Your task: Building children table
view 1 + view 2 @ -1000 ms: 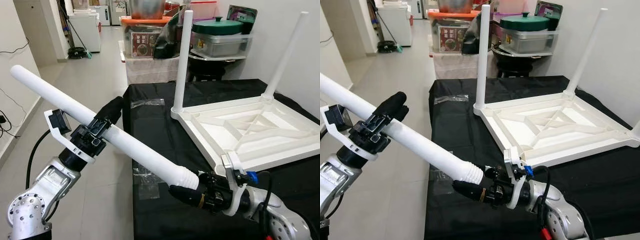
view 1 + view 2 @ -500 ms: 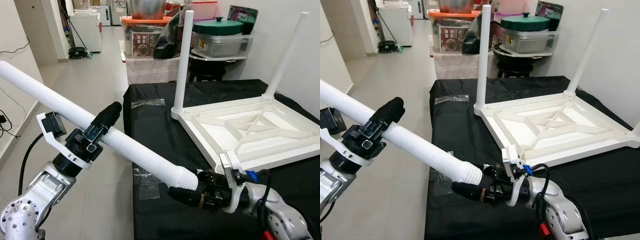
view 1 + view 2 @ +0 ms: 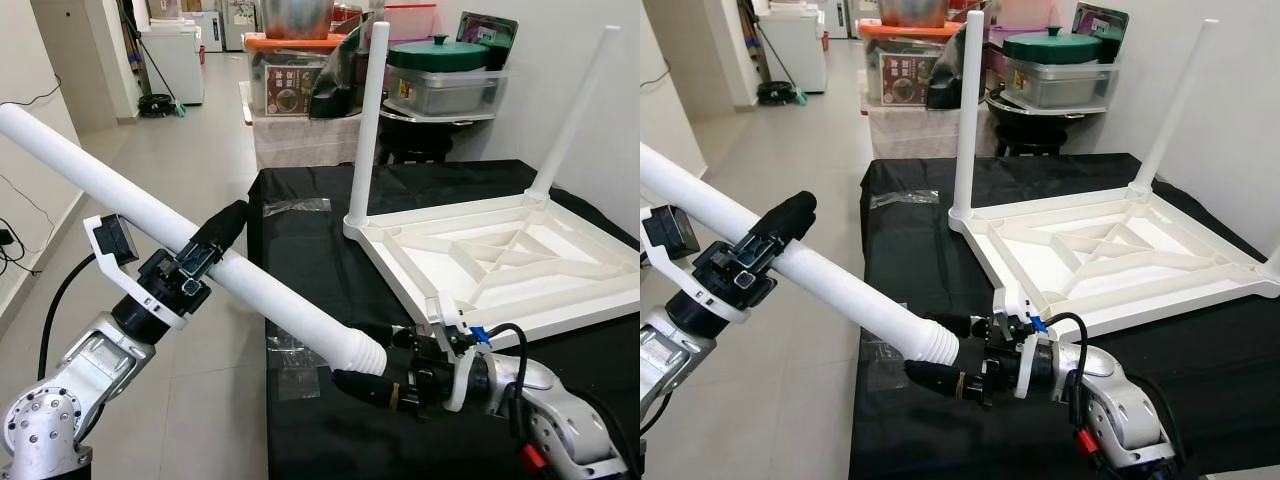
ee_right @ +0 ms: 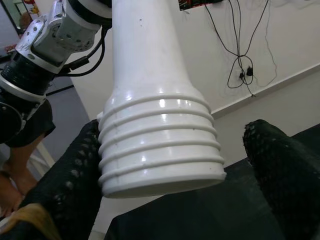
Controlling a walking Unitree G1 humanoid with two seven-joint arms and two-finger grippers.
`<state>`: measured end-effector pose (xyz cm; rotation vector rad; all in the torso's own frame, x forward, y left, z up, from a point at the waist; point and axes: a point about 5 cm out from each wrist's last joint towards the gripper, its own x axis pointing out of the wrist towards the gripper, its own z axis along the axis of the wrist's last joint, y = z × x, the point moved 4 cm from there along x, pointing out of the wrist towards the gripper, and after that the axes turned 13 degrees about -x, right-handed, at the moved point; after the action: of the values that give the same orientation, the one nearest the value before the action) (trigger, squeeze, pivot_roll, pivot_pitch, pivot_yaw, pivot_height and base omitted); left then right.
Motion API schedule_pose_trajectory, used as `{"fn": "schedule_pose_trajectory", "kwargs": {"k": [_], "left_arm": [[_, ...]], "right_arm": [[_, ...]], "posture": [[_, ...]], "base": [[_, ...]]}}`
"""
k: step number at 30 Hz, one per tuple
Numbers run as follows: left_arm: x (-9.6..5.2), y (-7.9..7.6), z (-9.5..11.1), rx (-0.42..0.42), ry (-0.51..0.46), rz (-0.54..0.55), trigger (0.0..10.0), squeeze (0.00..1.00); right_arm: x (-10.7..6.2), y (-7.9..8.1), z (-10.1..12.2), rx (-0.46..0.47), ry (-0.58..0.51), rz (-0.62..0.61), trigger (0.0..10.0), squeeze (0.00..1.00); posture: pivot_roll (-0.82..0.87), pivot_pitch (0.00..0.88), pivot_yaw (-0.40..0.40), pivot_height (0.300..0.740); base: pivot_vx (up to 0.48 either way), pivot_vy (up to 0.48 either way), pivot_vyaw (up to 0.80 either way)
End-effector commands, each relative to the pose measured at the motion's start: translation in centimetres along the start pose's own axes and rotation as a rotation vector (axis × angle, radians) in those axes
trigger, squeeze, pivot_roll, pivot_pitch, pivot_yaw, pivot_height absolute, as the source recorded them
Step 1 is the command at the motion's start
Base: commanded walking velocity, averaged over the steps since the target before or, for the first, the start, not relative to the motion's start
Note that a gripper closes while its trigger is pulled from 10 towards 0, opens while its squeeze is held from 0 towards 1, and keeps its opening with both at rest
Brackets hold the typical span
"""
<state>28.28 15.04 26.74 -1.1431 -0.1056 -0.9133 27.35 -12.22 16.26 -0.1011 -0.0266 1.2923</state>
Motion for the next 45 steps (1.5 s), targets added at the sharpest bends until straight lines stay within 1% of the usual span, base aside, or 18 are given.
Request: {"fn": "schedule_pose_trajectory", "kwargs": {"k": [1, 3, 4, 7, 8, 12, 13, 18, 19, 22, 23, 24, 25, 28, 29, 32, 35, 45], "left_arm": [[0.1, -0.5, -0.3, -0.012, 0.037, -0.028, 0.0, 0.00], [0.1, -0.5, -0.3, -0.005, 0.056, -0.027, 0.4, 0.00], [0.1, -0.4, -0.2, 0.012, 0.080, -0.023, 1.6, 0.00], [0.1, -0.2, 0.0, 0.046, 0.120, -0.006, 2.4, 0.00], [0.2, 0.2, 0.2, 0.063, 0.128, 0.011, 3.6, 0.00], [0.3, 0.4, 0.3, 0.073, 0.131, 0.022, 3.6, 0.00], [0.4, 0.4, 0.3, 0.076, 0.140, 0.023, 4.5, 0.00], [0.9, 0.4, -0.6, 0.083, 0.242, 0.006, 4.7, 0.00], [1.1, 0.5, -1.0, 0.088, 0.280, 0.003, 6.1, 0.00], [1.2, 0.6, -1.3, 0.091, 0.304, 0.002, 6.1, 0.00], [1.5, 0.6, -1.6, 0.093, 0.344, -0.005, 6.8, 0.00], [1.5, 0.6, -1.6, 0.093, 0.344, -0.005, 6.8, 0.00], [1.9, 0.4, -1.8, 0.086, 0.377, -0.023, 6.9, 0.00], [1.9, 0.4, -1.8, 0.086, 0.377, -0.023, 6.9, 0.00], [2.4, -0.2, -2.3, 0.082, 0.426, -0.060, 9.6, 0.00], [2.9, -0.5, -2.9, 0.080, 0.475, -0.085, 10.0, 0.00], [3.4, -0.4, -4.2, 0.077, 0.568, -0.110, 10.0, 0.00], [3.5, 0.4, -5.6, 0.061, 0.643, -0.114, 10.0, 0.00]], "right_arm": [[-1.1, -1.1, 0.0, 0.003, 0.028, -0.059, 10.0, 1.00], [-1.6, -1.0, 0.2, 0.008, 0.036, -0.023, 10.0, 1.00], [-2.4, -0.9, 0.4, 0.003, 0.055, 0.021, 10.0, 1.00], [-3.5, -1.0, 1.2, 0.012, 0.080, 0.080, 10.0, 1.00], [-3.7, -0.9, 1.9, 0.038, 0.064, 0.109, 10.0, 1.00], [-3.7, -0.8, 2.4, 0.058, 0.050, 0.127, 10.0, 1.00], [-3.6, -0.5, 2.8, 0.073, 0.041, 0.150, 10.0, 1.00], [-2.1, 0.1, 4.0, 0.155, 0.017, 0.223, 10.0, 1.00], [-1.5, 0.4, 4.2, 0.170, 0.024, 0.257, 10.0, 1.00], [-1.1, 0.7, 4.3, 0.179, 0.029, 0.279, 10.0, 1.00], [-0.3, 1.0, 4.3, 0.197, 0.039, 0.314, 10.0, 0.96], [-0.3, 1.0, 4.3, 0.197, 0.039, 0.314, 10.0, 0.96], [0.5, 1.2, 4.3, 0.205, 0.049, 0.340, 10.0, 0.26], [0.5, 1.2, 4.3, 0.205, 0.049, 0.340, 10.0, 0.26], [1.6, 1.2, 3.8, 0.205, 0.079, 0.361, 10.0, 0.00], [2.9, 0.9, 2.9, 0.198, 0.137, 0.351, 10.0, 0.00], [5.6, 0.0, 1.3, 0.201, 0.248, 0.277, 10.0, 0.00], [7.8, -0.2, 2.0, 0.223, 0.258, 0.254, 10.0, 0.00]], "posture": [[0.06, 0.000, -0.027, 0.740], [0.06, 0.000, -0.027, 0.740], [0.06, 0.000, -0.026, 0.740], [0.06, 0.000, -0.025, 0.740], [0.06, 0.000, -0.025, 0.740], [0.06, 0.000, -0.025, 0.740], [0.05, 0.000, -0.023, 0.740], [0.05, 0.000, -0.016, 0.740], [0.05, 0.000, -0.016, 0.740], [0.05, 0.000, -0.016, 0.740], [0.05, 0.000, -0.018, 0.740], [0.05, 0.000, -0.018, 0.740], [0.05, 0.000, -0.020, 0.740], [0.05, 0.000, -0.020, 0.740], [0.05, 0.000, -0.020, 0.740], [0.06, 0.000, -0.027, 0.740], [0.06, 0.000, -0.027, 0.740], [0.06, 0.000, -0.022, 0.740]], "base": [[0.000, 0.000, 0.00], [0.000, 0.000, 0.00], [0.000, 0.000, 0.00], [0.000, 0.000, 0.00], [0.000, 0.000, 0.00], [0.000, 0.000, 0.00], [0.000, 0.000, 0.00], [0.000, 0.000, 0.00], [0.000, 0.000, 0.00], [0.000, 0.000, 0.00], [0.000, 0.000, 0.00], [0.000, 0.000, 0.00], [0.000, 0.000, 0.00], [0.000, 0.000, 0.00], [0.000, 0.000, 0.00], [0.000, 0.000, 0.00], [0.000, 0.000, 0.00], [0.000, 0.000, 0.00]]}}
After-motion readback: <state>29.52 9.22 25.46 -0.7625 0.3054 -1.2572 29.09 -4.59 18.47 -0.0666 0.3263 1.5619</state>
